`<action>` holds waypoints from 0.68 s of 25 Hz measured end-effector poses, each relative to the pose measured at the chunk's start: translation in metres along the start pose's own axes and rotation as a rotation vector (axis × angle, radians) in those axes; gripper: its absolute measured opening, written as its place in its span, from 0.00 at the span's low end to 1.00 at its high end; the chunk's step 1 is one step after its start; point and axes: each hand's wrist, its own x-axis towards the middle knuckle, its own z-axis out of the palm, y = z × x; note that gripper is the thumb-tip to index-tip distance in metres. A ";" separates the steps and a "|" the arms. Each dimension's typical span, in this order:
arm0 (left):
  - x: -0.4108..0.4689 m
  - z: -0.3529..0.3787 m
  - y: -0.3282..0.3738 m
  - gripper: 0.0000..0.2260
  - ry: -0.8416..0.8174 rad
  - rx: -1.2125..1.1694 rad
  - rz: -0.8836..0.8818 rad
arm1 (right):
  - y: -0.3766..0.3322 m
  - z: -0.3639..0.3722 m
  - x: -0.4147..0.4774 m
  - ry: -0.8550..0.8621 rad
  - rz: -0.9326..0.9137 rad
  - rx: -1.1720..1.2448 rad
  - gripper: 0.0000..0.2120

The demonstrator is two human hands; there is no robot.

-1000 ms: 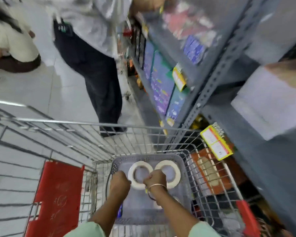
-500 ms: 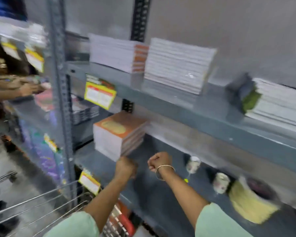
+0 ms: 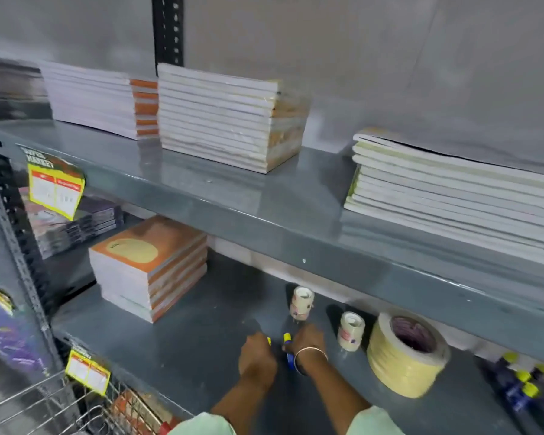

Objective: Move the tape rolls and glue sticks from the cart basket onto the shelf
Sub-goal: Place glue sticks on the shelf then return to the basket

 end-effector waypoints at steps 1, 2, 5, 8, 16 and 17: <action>0.001 -0.001 0.001 0.10 0.023 0.003 -0.003 | -0.002 0.004 0.001 -0.014 -0.012 -0.020 0.18; 0.004 -0.005 0.000 0.10 0.038 -0.002 -0.015 | -0.008 0.007 0.001 -0.019 -0.029 -0.045 0.18; 0.015 -0.037 -0.013 0.11 0.116 -0.067 -0.048 | -0.037 0.012 0.001 -0.068 -0.090 -0.024 0.16; 0.024 -0.093 -0.037 0.09 0.236 -0.122 -0.081 | -0.090 0.023 -0.013 -0.140 -0.151 0.183 0.12; -0.018 -0.234 -0.166 0.10 0.496 -0.143 -0.313 | -0.237 0.135 -0.104 -0.496 -0.416 0.344 0.16; -0.029 -0.244 -0.192 0.08 0.520 -0.147 -0.368 | -0.245 0.160 -0.122 -0.547 -0.433 0.302 0.14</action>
